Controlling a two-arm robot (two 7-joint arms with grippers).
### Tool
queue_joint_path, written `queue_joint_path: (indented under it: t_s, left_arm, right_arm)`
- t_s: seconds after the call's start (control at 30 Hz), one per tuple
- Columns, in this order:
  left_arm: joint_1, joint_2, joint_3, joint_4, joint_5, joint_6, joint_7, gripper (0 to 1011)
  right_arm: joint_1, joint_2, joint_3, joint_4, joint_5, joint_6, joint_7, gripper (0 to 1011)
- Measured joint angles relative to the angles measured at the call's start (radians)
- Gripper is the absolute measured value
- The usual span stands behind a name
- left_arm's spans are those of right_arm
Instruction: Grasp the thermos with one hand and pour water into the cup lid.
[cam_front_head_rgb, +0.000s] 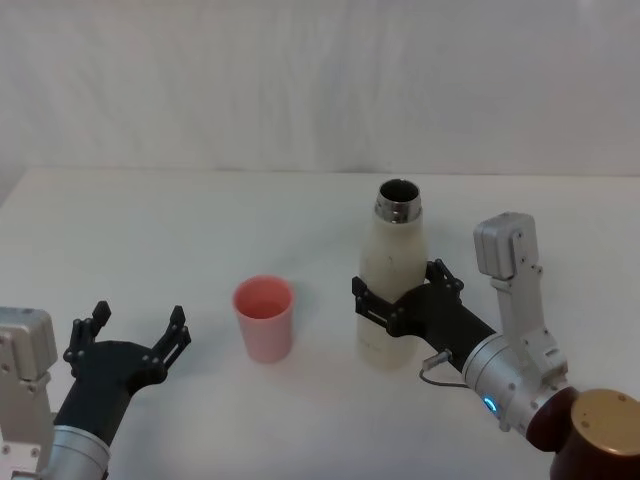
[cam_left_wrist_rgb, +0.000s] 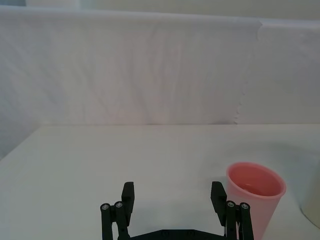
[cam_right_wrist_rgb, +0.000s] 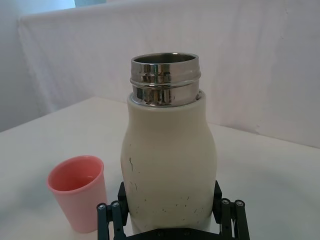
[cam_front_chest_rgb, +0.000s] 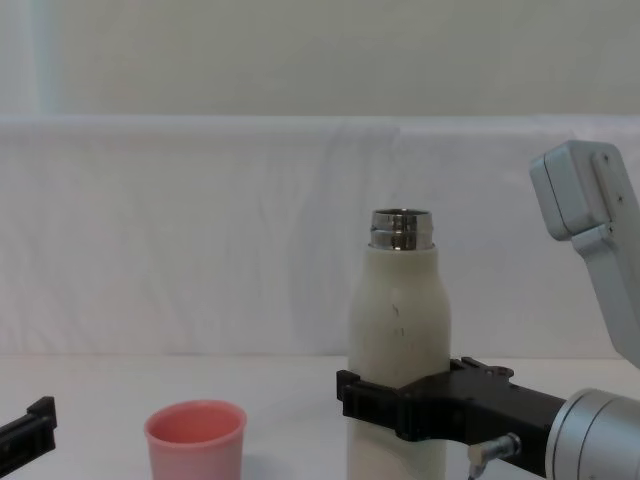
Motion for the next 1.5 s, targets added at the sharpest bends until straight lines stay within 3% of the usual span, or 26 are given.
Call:
queue_joint_path:
  t_s: [0.97,1.23,1.5]
  left_arm:
    - [0.0,0.0,0.0,0.0,0.0,0.0,0.0,1001]
    - [0.0,0.0,0.0,0.0,0.0,0.0,0.0,1001]
    - [0.0,0.0,0.0,0.0,0.0,0.0,0.0,1001]
  right_arm:
    - [-0.013,0.008,0.001,-0.028,-0.019,-0.01,-0.008,951]
    - [-0.018,0.03,-0.002,-0.066,-0.081,-0.011,-0.028,952]
    - [-0.01,0.069,-0.017,-0.116,-0.201,0.008,-0.042,951]
